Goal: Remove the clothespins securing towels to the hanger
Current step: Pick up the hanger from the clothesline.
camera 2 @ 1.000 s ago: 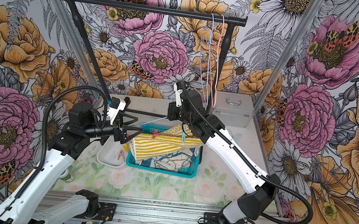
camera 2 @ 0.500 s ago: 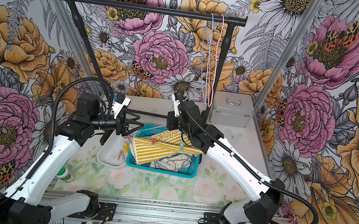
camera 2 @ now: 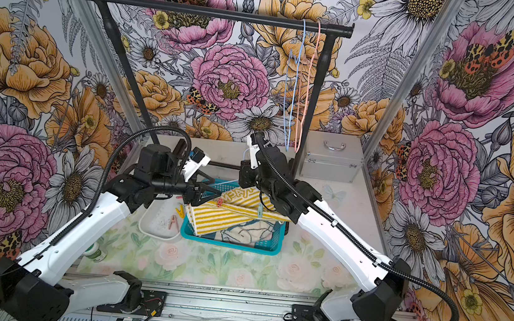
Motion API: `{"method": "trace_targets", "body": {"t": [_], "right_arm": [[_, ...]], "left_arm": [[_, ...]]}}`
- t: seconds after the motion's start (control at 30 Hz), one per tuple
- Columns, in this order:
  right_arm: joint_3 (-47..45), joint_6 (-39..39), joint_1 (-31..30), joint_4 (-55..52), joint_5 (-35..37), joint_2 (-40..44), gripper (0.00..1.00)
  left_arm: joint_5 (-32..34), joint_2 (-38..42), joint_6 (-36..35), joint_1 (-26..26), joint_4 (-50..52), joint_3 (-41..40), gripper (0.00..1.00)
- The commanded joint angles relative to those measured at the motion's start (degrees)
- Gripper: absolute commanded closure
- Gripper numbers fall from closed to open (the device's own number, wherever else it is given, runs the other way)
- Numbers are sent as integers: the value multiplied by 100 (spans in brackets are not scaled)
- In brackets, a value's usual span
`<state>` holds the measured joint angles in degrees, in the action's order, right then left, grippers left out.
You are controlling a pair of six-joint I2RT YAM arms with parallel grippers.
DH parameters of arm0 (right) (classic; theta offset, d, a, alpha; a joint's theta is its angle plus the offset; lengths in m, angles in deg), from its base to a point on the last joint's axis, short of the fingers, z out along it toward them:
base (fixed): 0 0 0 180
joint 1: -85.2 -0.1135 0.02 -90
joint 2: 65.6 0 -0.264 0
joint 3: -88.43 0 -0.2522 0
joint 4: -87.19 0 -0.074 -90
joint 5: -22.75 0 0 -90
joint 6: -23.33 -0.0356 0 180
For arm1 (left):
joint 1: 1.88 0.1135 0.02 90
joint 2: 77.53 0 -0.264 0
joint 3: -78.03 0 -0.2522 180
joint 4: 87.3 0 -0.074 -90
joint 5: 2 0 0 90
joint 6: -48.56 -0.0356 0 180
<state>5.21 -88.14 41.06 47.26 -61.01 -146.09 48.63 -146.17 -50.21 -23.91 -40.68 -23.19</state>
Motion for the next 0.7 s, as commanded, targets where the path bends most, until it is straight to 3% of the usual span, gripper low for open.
{"method": "trace_targets", "body": {"t": [0.0, 0.13, 0.43, 0.67], "right_arm": [[-64, -121, -75, 280, 102, 234, 100], [-136, -140, -94, 284, 155, 318, 100], [-199, -150, -103, 288, 167, 415, 100], [-230, -129, -101, 287, 188, 437, 100]], "left_arm": [[756, -42, -305, -43, -16, -16, 31], [890, -144, -373, -39, -7, 28, 39], [211, -347, -502, -57, 150, 182, 50], [703, -353, -740, -251, 479, 345, 66]]}}
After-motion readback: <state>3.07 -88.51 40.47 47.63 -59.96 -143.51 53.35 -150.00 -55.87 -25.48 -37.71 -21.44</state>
